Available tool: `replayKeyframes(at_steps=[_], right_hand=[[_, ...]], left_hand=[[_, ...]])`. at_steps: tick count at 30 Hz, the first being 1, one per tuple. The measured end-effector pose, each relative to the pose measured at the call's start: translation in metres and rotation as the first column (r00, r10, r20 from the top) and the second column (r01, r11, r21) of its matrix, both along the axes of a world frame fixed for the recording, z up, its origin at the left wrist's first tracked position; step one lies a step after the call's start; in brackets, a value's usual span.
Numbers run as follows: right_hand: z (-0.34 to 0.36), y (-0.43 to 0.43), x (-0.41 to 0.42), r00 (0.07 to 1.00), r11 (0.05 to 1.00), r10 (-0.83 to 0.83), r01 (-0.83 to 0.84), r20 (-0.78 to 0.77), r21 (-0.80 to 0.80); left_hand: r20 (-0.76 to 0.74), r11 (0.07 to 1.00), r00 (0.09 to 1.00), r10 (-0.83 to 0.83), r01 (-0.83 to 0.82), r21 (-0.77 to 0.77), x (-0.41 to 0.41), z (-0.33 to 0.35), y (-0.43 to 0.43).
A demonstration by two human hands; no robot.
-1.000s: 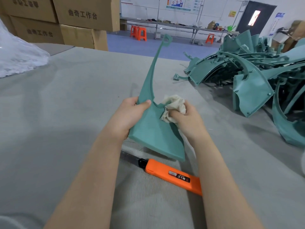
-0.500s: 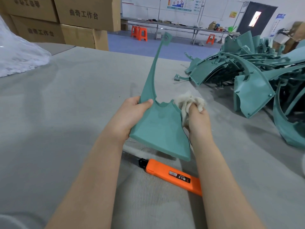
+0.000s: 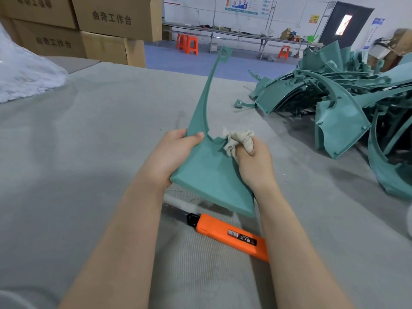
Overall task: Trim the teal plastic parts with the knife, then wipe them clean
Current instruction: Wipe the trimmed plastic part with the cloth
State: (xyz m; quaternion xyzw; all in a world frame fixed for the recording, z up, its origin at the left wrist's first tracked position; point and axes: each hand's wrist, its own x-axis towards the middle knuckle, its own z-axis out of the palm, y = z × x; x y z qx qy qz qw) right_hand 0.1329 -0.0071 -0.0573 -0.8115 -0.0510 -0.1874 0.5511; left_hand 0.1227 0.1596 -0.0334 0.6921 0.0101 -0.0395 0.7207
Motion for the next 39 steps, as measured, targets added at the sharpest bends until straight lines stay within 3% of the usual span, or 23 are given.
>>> replayKeyframes(at_steps=[4,8,14,17,20,24,28,34,39], right_hand=[[0.001,-0.005,0.001,0.991,0.967,-0.050,0.079,-0.124,0.241],[0.005,-0.014,0.000,0.959,0.806,0.049,0.127,-0.279,0.578],[0.004,-0.014,-0.002,0.937,0.879,0.273,-0.151,-0.217,0.452],[0.004,-0.010,-0.002,0.980,0.968,0.145,-0.112,-0.139,0.224],[0.005,-0.009,-0.002,0.996,0.991,0.061,-0.053,-0.059,0.125],[0.005,-0.008,-0.004,0.992,0.956,0.112,-0.092,-0.058,0.278],[0.006,-0.012,-0.005,0.982,0.916,0.035,0.042,-0.184,0.399],[0.009,-0.016,0.000,0.947,0.705,0.125,0.124,-0.294,0.699],[0.007,-0.014,-0.004,0.918,0.798,0.312,-0.114,-0.243,0.592]], left_hand=[[0.001,0.999,1.000,-0.020,0.020,-0.051,0.000,0.000,-0.001],[0.036,0.997,0.999,0.008,-0.005,-0.080,0.002,-0.002,-0.002],[0.051,0.998,0.997,0.052,-0.051,-0.033,0.007,-0.004,-0.001],[0.052,0.998,0.997,0.063,-0.062,-0.021,0.007,-0.005,-0.001],[0.053,0.998,0.997,0.058,-0.057,-0.033,0.006,-0.003,0.001],[0.036,0.997,0.999,0.039,-0.036,-0.073,0.005,-0.001,0.001],[0.026,0.994,0.999,0.020,-0.017,-0.111,0.005,-0.003,-0.001],[0.043,0.990,0.997,0.068,-0.062,-0.123,0.009,-0.005,0.000],[0.051,0.991,0.995,0.088,-0.082,-0.104,0.008,-0.005,-0.001]])
